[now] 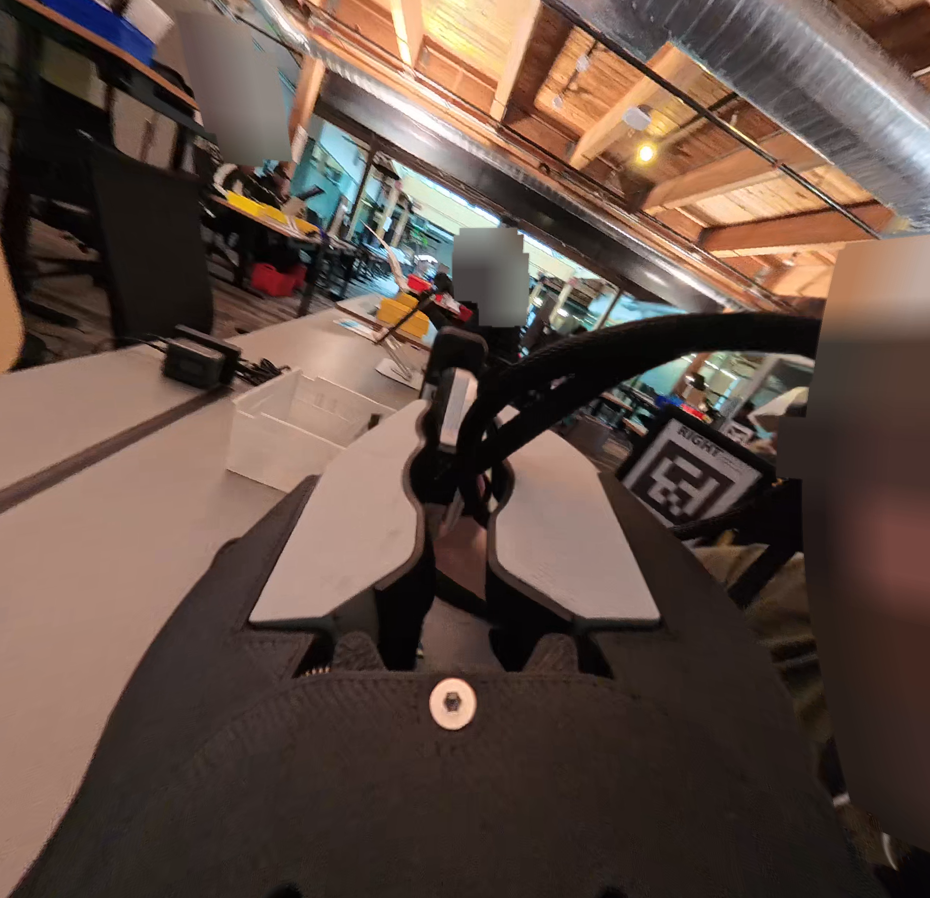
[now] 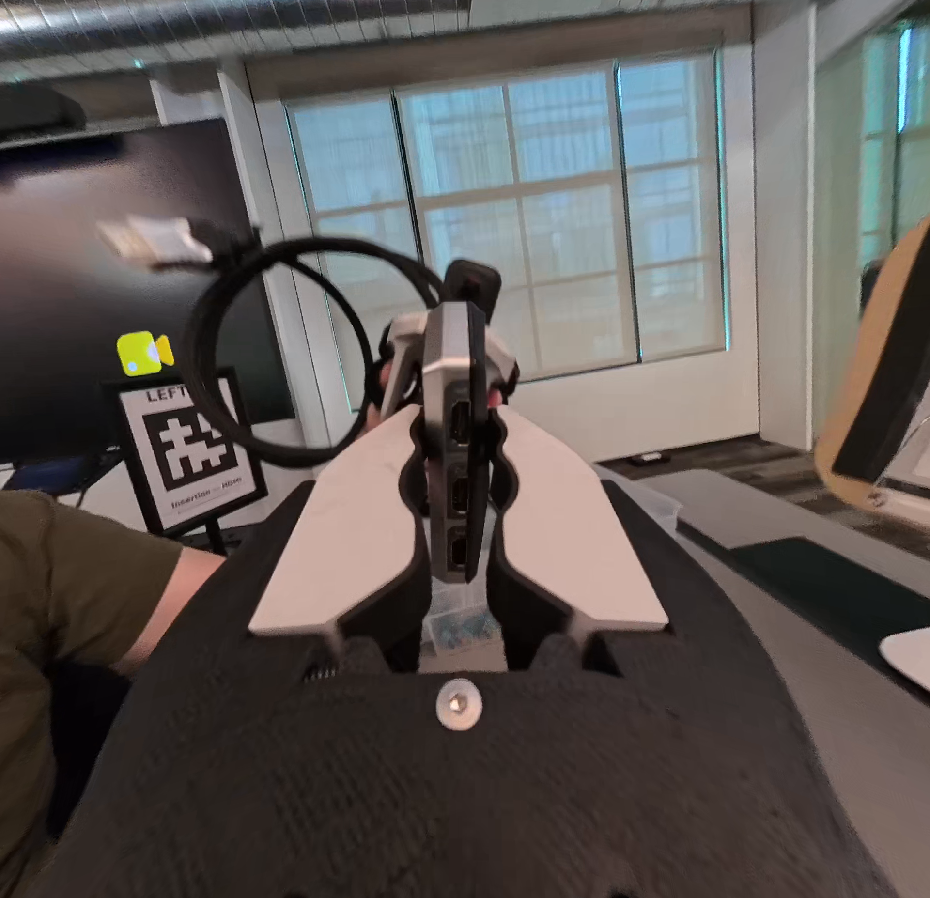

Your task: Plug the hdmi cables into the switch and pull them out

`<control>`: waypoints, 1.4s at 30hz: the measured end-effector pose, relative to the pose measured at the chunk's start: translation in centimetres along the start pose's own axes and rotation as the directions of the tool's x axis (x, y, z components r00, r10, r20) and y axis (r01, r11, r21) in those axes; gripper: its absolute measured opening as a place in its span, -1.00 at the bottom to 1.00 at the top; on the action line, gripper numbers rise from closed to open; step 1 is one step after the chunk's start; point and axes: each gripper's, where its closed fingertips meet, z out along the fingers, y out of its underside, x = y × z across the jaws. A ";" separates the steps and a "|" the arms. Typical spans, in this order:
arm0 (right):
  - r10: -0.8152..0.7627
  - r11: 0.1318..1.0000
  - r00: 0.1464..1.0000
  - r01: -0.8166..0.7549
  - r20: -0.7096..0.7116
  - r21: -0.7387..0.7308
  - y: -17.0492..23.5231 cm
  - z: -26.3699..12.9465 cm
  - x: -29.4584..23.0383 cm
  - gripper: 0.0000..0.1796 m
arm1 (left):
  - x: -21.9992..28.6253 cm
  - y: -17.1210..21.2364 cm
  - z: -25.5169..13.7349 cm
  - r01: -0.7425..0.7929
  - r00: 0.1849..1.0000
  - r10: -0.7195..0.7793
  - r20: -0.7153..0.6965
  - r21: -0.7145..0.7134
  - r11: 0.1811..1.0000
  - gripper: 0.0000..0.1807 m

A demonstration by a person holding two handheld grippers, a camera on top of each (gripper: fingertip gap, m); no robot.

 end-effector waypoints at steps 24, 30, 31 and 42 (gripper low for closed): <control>-0.937 0.090 0.309 0.660 0.160 -0.746 5.9 -2.9 5.5 -0.76 | -5.4 4.5 -2.6 -0.659 0.512 0.840 0.182 -0.544 0.519 -0.51; -0.925 0.126 0.325 0.751 0.196 -0.648 8.0 -1.8 4.8 -0.74 | -8.3 9.4 -0.8 -0.652 0.283 0.959 -0.009 -0.735 0.185 -0.59; -0.914 0.133 0.340 0.764 0.220 -0.631 8.4 -1.7 4.5 -0.72 | -8.4 9.9 -0.6 -0.660 0.264 0.964 -0.036 -0.735 0.154 -0.61; -0.858 0.073 0.426 0.656 0.288 -0.752 11.2 -5.0 8.4 -0.57 | -11.0 11.8 -1.6 -0.567 0.192 0.968 -0.164 -0.824 -0.027 -0.79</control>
